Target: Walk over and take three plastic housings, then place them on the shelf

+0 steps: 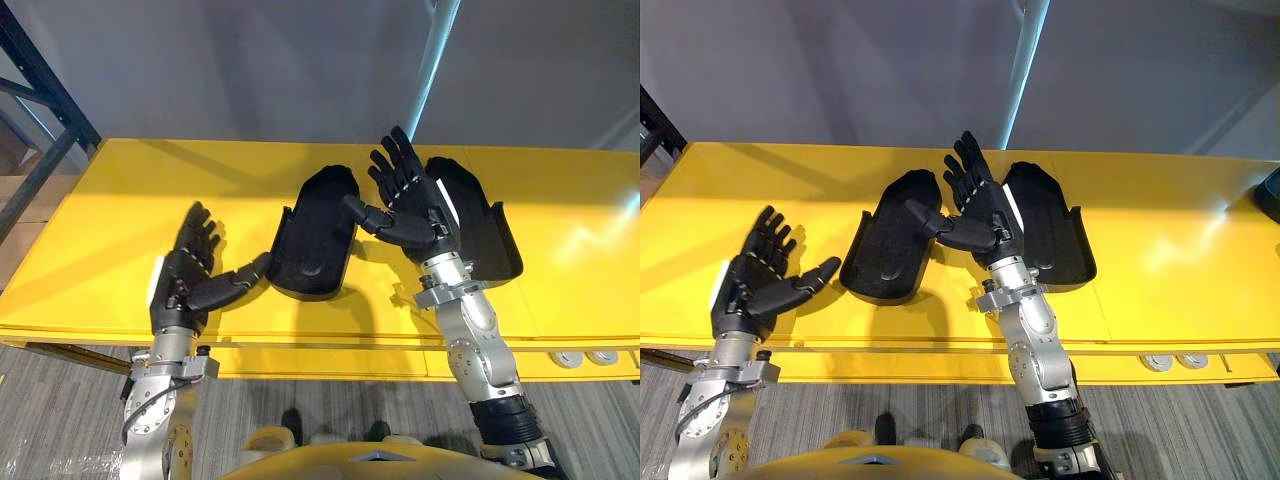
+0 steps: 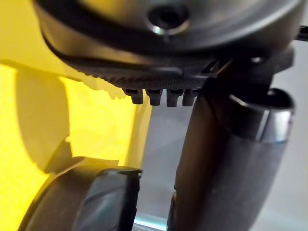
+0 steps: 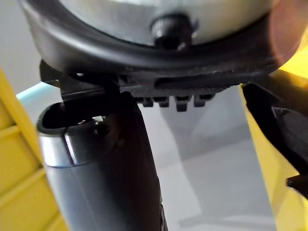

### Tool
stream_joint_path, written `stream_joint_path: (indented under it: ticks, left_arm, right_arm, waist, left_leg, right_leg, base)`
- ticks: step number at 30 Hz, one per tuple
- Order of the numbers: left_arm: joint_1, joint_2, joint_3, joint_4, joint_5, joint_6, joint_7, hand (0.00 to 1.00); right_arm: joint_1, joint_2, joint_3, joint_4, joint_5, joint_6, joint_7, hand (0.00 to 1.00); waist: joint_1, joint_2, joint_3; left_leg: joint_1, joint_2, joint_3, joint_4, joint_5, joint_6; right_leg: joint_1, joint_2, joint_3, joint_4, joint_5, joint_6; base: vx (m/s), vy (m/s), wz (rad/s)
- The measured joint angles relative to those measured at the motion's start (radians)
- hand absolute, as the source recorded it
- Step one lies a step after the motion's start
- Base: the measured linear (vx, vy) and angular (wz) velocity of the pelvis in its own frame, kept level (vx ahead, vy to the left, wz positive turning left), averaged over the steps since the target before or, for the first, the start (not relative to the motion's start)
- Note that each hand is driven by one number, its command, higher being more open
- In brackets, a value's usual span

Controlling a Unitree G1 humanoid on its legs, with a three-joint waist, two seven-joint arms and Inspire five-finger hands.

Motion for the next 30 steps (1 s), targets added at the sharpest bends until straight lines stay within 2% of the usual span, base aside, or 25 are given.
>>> stream_joint_path:
  ticks: [5, 11, 16, 22, 30]
  left_arm:
    - [0.019, 0.0, -0.017, 0.0, -0.001, 0.005, -0.023, 1.0]
    - [0.025, 0.007, -0.027, 0.005, -0.003, 0.02, -0.044, 1.0]
    - [0.028, 0.033, -0.042, 0.005, -0.01, 0.02, -0.067, 1.0]
    - [0.029, 0.034, -0.042, 0.027, -0.047, 0.019, -0.066, 1.0]
    - [0.035, 0.036, -0.062, 0.036, -0.049, 0.014, -0.066, 1.0]
  right_arm:
    - [-0.006, -0.001, 0.011, 0.013, -0.002, 0.02, -0.012, 1.0]
    - [-0.009, -0.001, 0.022, 0.015, -0.045, 0.037, -0.014, 1.0]
    - [-0.012, -0.001, 0.034, 0.037, -0.153, 0.055, -0.03, 1.0]
    - [-0.012, -0.002, 0.046, 0.047, -0.162, 0.065, -0.052, 1.0]
    - [-0.012, -0.002, 0.055, 0.047, -0.198, 0.065, -0.08, 1.0]
  waist:
    - [0.002, 0.019, 0.012]
    - [0.002, 0.02, 0.012]
    - [0.002, 0.021, 0.013]
    - [0.002, 0.024, 0.014]
    - [0.002, 0.041, 0.018]
  left_leg:
    - [-0.024, 0.004, -0.002, 0.034, -0.014, 0.0]
    - [-0.039, 0.006, -0.002, 0.051, -0.022, -0.001]
    - [-0.055, 0.007, -0.001, 0.054, -0.023, -0.001]
    - [-0.06, 0.008, -0.001, 0.065, -0.028, -0.002]
    - [-0.059, 0.009, 0.001, 0.069, -0.028, -0.002]
  right_leg:
    - [-0.011, -0.001, 0.0, 0.006, -0.003, -0.001]
    - [-0.018, -0.001, 0.0, 0.007, -0.004, -0.002]
    - [-0.034, -0.002, 0.0, 0.01, -0.004, -0.002]
    - [-0.035, -0.002, 0.0, 0.012, -0.005, -0.003]
    - [-0.045, -0.007, 0.001, 0.038, -0.016, -0.003]
  base:
    - [0.0, 0.001, 0.01]
    - [0.0, 0.0, 0.0]
    - [0.0, 0.0, 0.0]
    - [0.0, 0.0, 0.0]
    - [0.0, 0.0, 0.0]
